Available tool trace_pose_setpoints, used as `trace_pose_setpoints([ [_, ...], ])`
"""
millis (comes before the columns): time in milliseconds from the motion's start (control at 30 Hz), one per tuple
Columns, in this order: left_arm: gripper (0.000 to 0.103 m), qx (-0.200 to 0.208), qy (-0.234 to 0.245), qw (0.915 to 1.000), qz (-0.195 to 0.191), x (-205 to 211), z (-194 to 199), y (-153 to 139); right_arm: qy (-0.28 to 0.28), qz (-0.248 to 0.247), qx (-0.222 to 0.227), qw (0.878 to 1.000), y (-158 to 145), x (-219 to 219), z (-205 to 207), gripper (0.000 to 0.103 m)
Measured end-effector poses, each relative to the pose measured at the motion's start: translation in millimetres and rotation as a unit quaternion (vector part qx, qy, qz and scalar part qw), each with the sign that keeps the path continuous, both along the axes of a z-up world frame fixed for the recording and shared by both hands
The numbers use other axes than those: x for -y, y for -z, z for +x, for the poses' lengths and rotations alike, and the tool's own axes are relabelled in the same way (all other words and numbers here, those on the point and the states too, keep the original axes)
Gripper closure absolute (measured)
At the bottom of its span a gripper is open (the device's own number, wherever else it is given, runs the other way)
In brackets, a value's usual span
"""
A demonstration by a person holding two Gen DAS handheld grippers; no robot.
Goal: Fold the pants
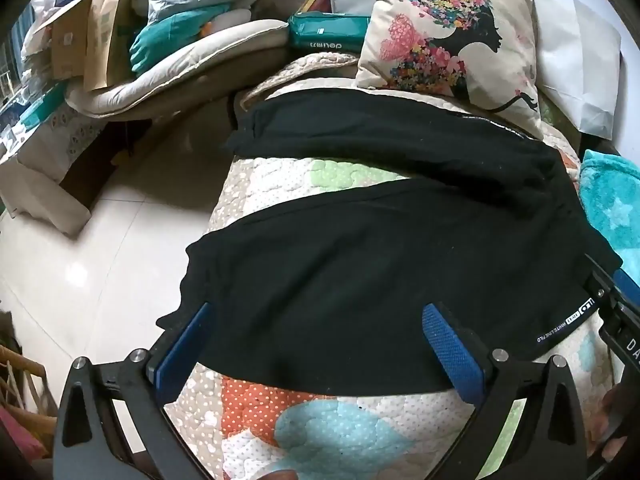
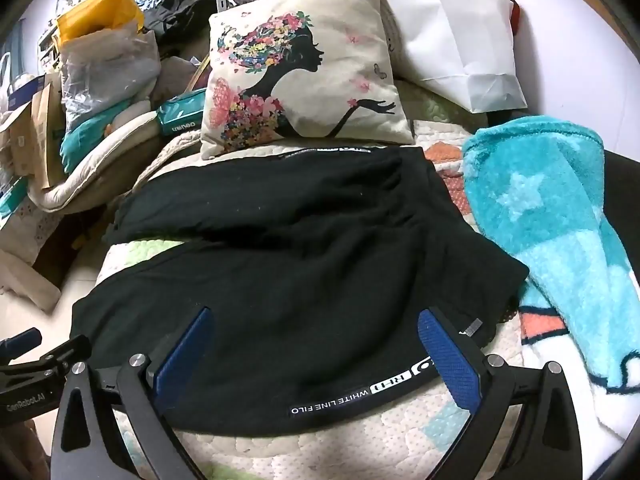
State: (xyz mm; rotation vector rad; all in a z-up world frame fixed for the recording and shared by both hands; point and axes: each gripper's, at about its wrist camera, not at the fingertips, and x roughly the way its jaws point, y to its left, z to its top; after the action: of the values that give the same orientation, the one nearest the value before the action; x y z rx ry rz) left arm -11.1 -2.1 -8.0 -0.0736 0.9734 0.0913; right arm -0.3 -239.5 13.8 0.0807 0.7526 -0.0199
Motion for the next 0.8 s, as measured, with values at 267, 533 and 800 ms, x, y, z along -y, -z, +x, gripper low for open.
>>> trace_pose_setpoints([
  [267, 0.0, -0.004, 0.004, 1.0, 0.002, 3.4, 1.4, 2.5, 0.004, 0.011, -0.008, 1.0, 4.7, 2.7, 1.2, 0.0],
  [533, 0.0, -0.005, 0.005, 1.0, 0.002, 2.7, 1.4, 3.4, 0.004, 0.011, -0.01, 1.0, 5.7, 1.9, 0.7, 0.0],
  [800, 0.0, -0.008, 0.007, 0.9999, 0.001, 3.0, 1.2, 7.5, 0.004, 0.012, -0.014, 1.0, 9.4, 1.0, 0.4, 0.0],
])
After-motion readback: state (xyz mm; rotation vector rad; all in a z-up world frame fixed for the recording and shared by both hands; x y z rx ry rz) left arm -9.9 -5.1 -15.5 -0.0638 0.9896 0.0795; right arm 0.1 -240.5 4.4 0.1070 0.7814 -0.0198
